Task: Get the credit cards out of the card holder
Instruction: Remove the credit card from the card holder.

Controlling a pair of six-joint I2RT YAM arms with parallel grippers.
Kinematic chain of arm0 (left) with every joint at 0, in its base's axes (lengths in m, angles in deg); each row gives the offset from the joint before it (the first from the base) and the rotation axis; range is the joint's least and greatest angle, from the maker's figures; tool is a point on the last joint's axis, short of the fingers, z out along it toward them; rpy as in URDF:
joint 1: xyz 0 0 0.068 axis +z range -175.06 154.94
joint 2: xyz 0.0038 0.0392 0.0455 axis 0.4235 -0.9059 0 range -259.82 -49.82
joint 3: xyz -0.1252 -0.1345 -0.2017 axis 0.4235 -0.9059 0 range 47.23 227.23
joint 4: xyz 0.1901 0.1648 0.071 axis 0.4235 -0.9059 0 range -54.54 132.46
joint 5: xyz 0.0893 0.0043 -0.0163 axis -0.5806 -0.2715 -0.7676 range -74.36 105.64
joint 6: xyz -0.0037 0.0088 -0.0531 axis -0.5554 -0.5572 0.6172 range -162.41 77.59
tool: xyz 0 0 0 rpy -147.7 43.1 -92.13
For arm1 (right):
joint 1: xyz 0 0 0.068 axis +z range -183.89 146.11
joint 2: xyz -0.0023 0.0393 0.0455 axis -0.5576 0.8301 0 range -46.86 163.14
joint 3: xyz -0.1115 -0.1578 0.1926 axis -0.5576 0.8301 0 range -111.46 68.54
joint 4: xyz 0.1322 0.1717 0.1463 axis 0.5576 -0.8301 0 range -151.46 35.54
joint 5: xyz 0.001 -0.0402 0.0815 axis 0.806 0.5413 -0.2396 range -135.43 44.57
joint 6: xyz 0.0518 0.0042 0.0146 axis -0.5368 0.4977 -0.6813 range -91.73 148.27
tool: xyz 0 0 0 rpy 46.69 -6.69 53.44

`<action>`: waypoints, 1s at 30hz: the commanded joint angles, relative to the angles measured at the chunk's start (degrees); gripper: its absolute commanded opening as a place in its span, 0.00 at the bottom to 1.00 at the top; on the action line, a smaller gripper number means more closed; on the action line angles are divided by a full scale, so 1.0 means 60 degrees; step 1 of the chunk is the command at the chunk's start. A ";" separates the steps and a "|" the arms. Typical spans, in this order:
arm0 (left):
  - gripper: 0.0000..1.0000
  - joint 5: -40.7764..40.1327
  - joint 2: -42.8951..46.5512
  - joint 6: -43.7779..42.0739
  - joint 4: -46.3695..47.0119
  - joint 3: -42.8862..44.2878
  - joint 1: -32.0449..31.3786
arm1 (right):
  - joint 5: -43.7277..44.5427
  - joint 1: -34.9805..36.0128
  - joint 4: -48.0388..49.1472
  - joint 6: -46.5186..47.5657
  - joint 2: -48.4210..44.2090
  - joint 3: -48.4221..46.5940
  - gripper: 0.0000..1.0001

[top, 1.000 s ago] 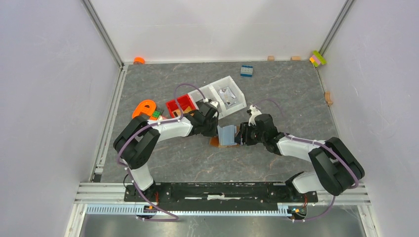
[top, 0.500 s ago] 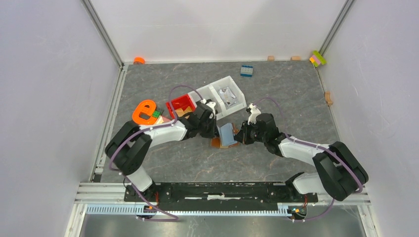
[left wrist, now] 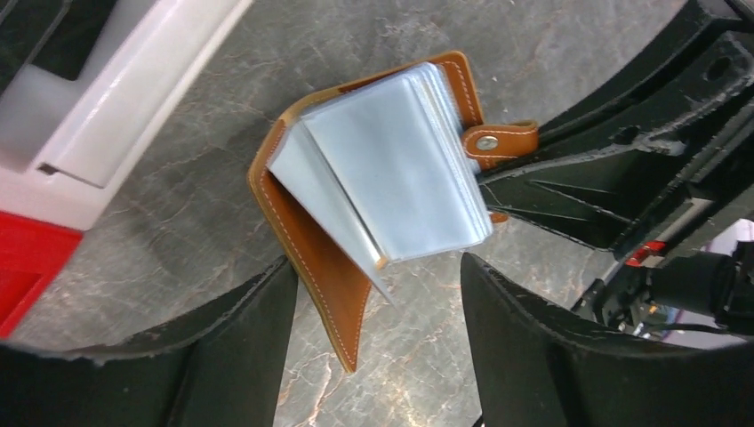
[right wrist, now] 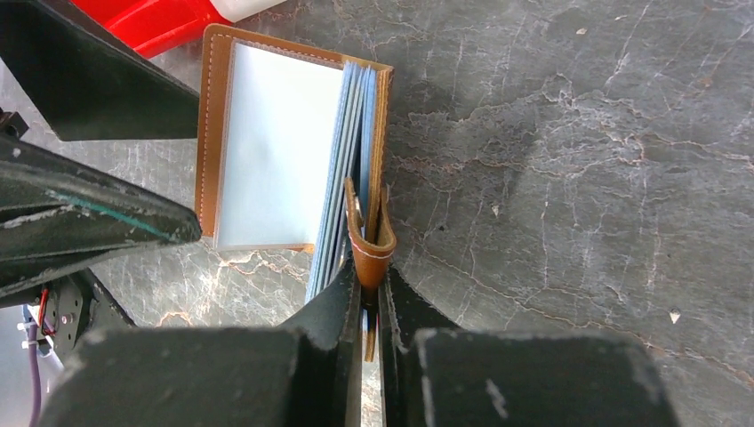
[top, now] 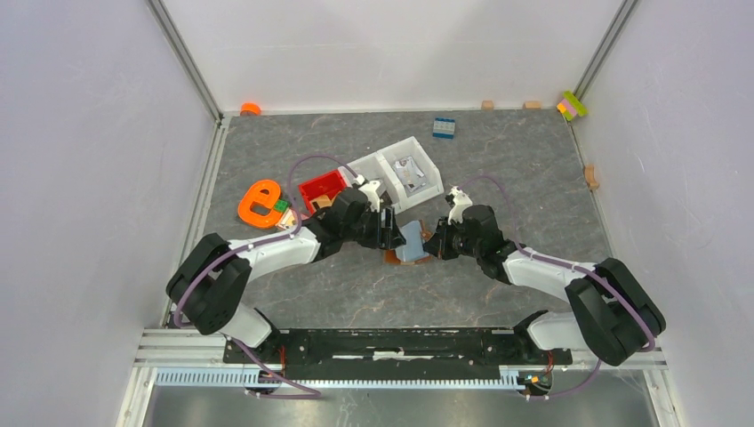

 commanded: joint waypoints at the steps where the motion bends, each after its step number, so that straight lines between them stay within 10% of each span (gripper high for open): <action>1: 0.75 0.0961 -0.0458 0.0033 0.0721 0.0177 0.0013 | -0.0001 -0.0015 0.0363 0.0045 -0.0248 0.0074 0.01; 30: 0.94 0.1316 -0.1708 0.0056 0.0414 0.0831 0.0013 | -0.0721 0.0336 0.0810 -0.0102 0.0318 -0.0028 0.00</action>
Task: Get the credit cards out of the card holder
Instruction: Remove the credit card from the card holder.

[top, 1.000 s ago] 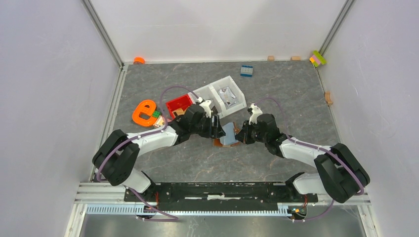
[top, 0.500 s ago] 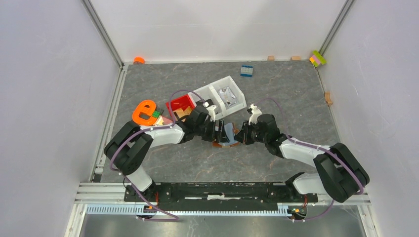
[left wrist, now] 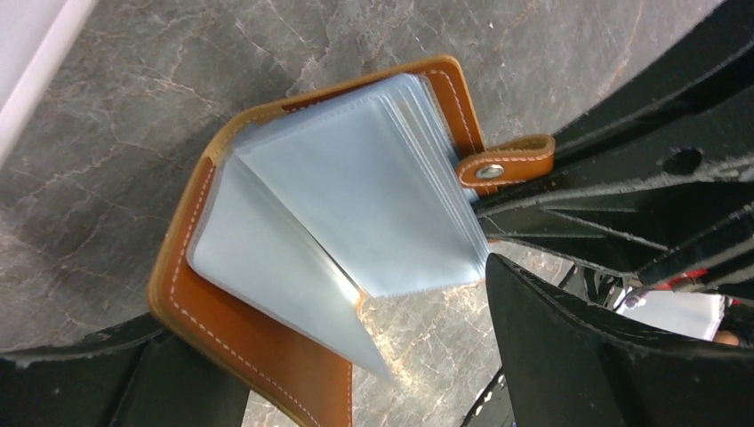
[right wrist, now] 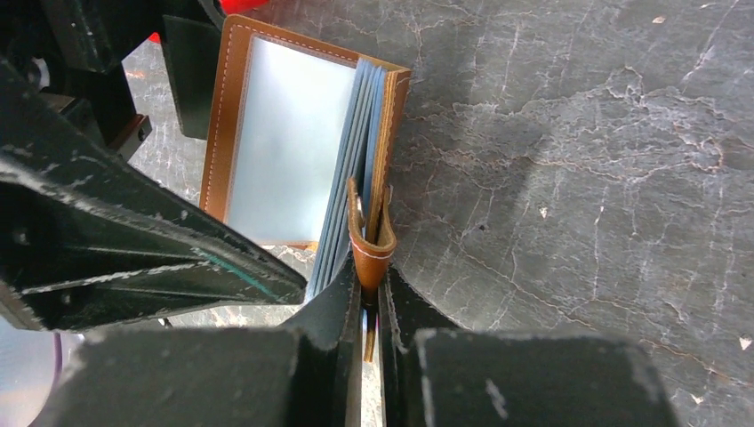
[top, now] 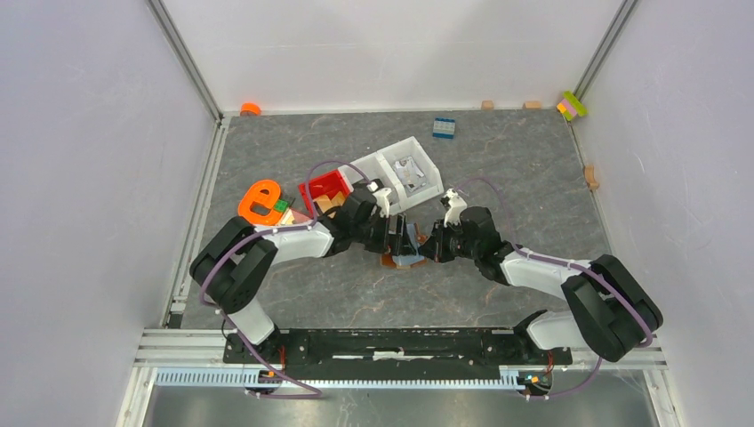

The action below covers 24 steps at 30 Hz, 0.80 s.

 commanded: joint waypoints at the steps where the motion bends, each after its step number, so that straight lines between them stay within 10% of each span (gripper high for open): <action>1: 0.94 -0.0411 -0.0230 0.0036 -0.0221 0.0557 0.0013 | -0.0191 0.0100 0.0390 -0.0011 0.0101 -0.0112 0.00; 11: 0.74 -0.0978 -0.0523 -0.0116 -0.1004 0.0926 0.0013 | -0.0104 0.0143 0.0319 0.0058 0.0070 -0.0155 0.00; 18: 0.34 -0.1362 -0.0668 -0.0181 -0.1577 0.1141 0.0012 | 0.0147 0.0145 0.0117 0.0147 -0.0108 -0.0170 0.00; 24: 0.29 -0.1407 -0.0252 -0.0181 -0.1375 0.0927 0.0025 | 0.0574 0.0138 -0.0177 0.0276 -0.0389 -0.0192 0.10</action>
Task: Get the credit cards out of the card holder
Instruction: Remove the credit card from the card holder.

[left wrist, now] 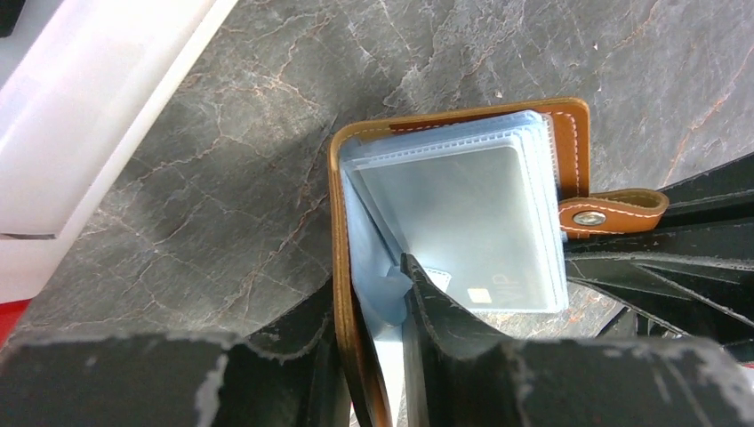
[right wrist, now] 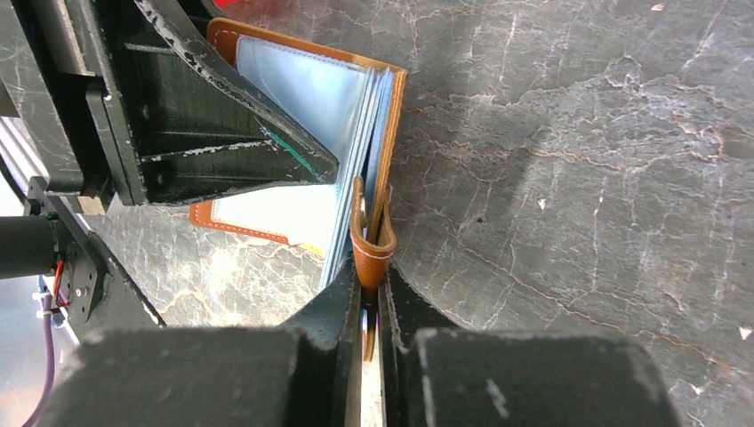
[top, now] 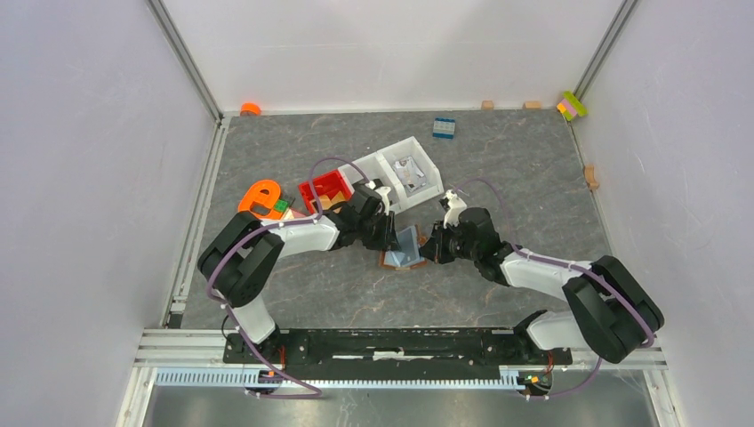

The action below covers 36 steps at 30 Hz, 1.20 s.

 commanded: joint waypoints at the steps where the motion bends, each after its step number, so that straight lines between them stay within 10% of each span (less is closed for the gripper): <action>1: 0.29 -0.0130 0.0409 -0.0143 0.0149 0.0040 0.0017 | 0.0502 0.0055 -0.0070 0.0282 -0.0434 -0.0174 0.15; 5: 0.29 -0.0164 0.0585 -0.0146 0.0159 -0.0077 0.0009 | 0.0509 0.0053 0.0501 0.0203 -0.0985 0.0261 0.43; 17: 0.24 0.0037 0.0569 -0.0091 0.0488 -0.0106 0.0010 | 0.0146 0.0052 0.0513 0.0103 -0.0397 0.0116 0.66; 36: 0.14 0.1936 0.1830 0.0985 0.3116 -0.1565 0.0668 | 0.0334 0.0038 0.0001 0.0006 0.0303 -0.0269 0.69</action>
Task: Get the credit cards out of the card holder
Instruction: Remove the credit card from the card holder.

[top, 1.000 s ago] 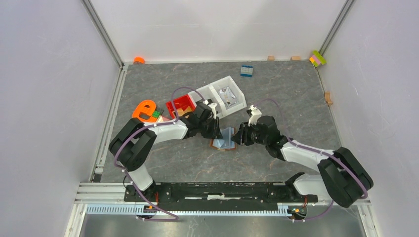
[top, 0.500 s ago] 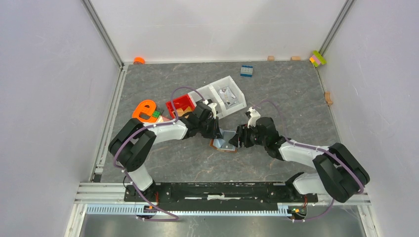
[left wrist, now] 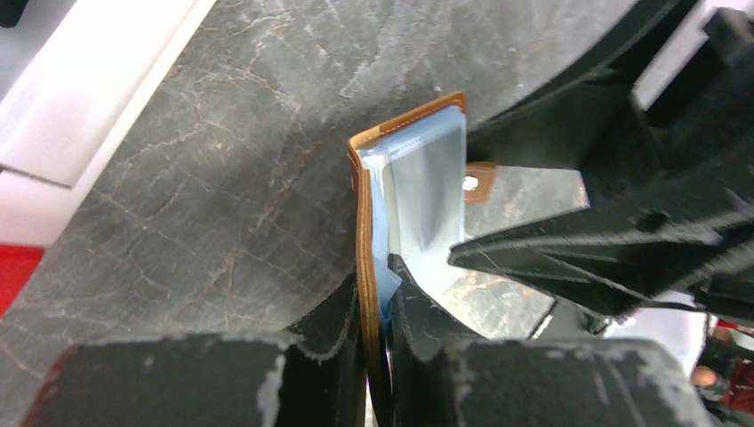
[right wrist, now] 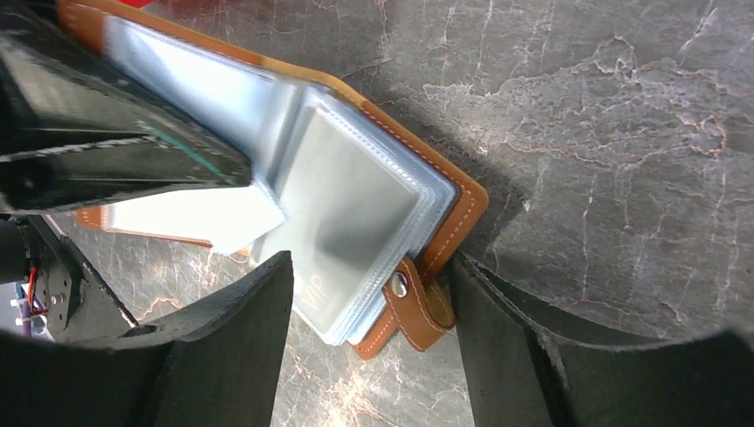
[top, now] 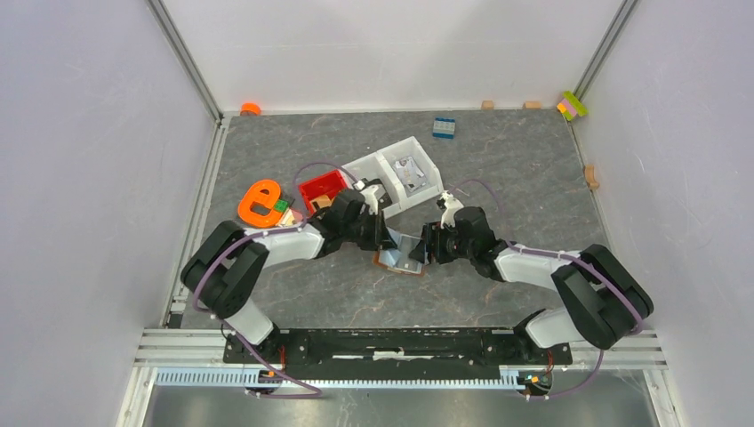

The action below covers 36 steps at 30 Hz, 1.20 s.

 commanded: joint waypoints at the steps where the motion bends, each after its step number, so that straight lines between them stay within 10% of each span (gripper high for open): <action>1: 0.14 0.1076 0.1297 0.0745 0.2028 -0.0686 0.0336 | 0.0159 -0.0001 0.0325 -0.0020 -0.0717 0.0154 0.70; 7: 0.11 0.1533 0.2656 0.1239 0.3796 -0.1753 0.0582 | 0.0257 -0.0118 0.1035 -0.0103 -0.2372 0.0901 0.91; 15: 0.11 0.2366 0.3664 0.1923 0.6217 -0.2692 0.0601 | -0.1160 -0.0207 0.3749 -0.0714 -0.4025 0.2099 0.92; 24: 0.16 0.2739 0.3620 0.2334 0.7264 -0.2938 0.0586 | -0.1561 -0.0207 0.4831 -0.0906 -0.4805 0.2552 0.49; 29: 0.56 0.1877 0.3992 0.1705 0.6017 -0.2885 0.0601 | -0.1245 -0.0208 0.4304 -0.0807 -0.4602 0.2364 0.16; 32: 0.82 0.1175 0.4449 0.1339 0.5226 -0.2941 0.0593 | -0.0911 -0.0215 0.3850 -0.0669 -0.4554 0.2260 0.10; 36: 0.91 0.1005 0.4586 0.1157 0.5019 -0.2977 0.0586 | -0.0981 -0.0208 0.3986 -0.0704 -0.4573 0.2297 0.09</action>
